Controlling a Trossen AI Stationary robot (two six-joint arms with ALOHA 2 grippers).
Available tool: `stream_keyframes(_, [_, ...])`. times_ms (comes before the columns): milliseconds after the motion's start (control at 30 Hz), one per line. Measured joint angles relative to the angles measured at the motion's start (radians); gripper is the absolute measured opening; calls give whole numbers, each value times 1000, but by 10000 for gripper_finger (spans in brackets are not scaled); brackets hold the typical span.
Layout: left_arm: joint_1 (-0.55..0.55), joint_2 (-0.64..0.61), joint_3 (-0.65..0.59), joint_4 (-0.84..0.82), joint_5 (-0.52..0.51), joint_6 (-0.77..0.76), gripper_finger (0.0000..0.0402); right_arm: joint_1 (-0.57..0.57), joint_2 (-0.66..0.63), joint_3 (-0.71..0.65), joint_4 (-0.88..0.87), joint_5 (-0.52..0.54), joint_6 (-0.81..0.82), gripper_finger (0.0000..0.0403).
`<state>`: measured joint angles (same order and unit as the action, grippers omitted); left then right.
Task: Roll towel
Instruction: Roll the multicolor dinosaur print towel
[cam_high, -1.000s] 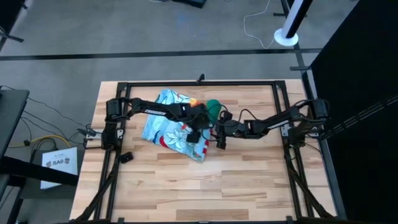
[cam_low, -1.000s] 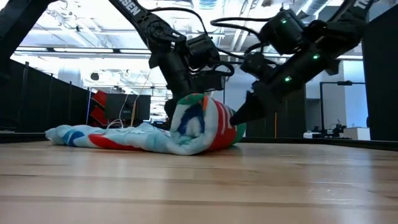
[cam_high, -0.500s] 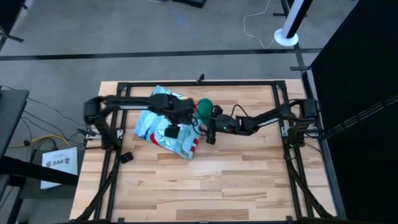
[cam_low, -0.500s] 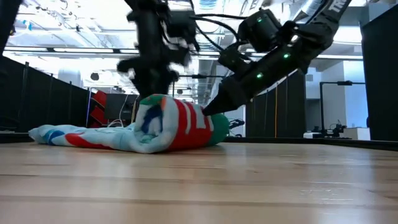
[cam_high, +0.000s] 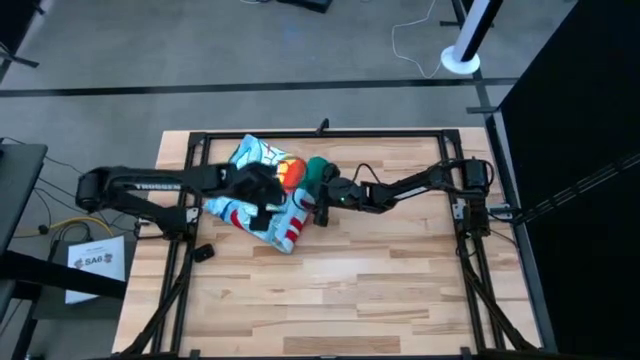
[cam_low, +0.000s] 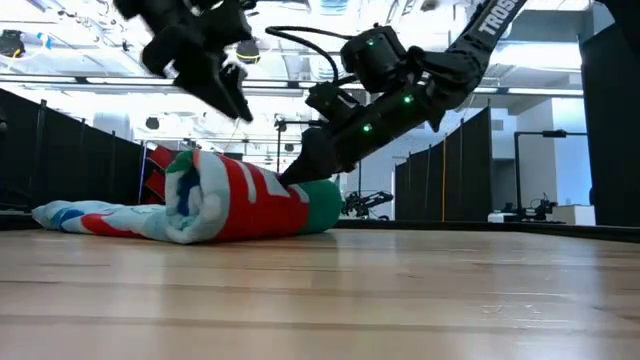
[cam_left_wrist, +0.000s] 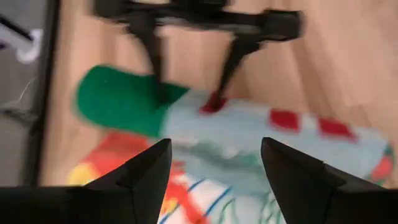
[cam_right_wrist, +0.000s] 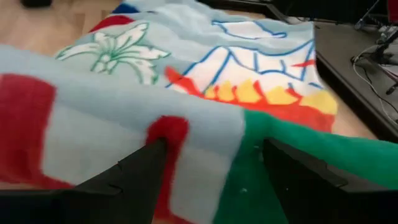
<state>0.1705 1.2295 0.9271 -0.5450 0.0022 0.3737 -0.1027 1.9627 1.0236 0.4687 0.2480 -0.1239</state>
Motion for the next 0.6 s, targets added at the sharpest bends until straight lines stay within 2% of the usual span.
stream_keyframes(133, [-51, 1, -146, 190, 29, -20, 234, -24, 47, 45, 19, -33, -1, 256])
stream_keyframes(333, [-96, 19, -248, 384, 29, -53, 234, -32, 171, 168, 22, -45, 3, 256])
stream_keyframes(467, [-99, 33, -289, 392, 21, -79, 234, -32, 222, 240, 11, -46, 0, 256])
stream_keyframes(600, [-98, 32, -357, 402, -29, -99, 234, -37, 237, 264, 4, -47, 0, 256])
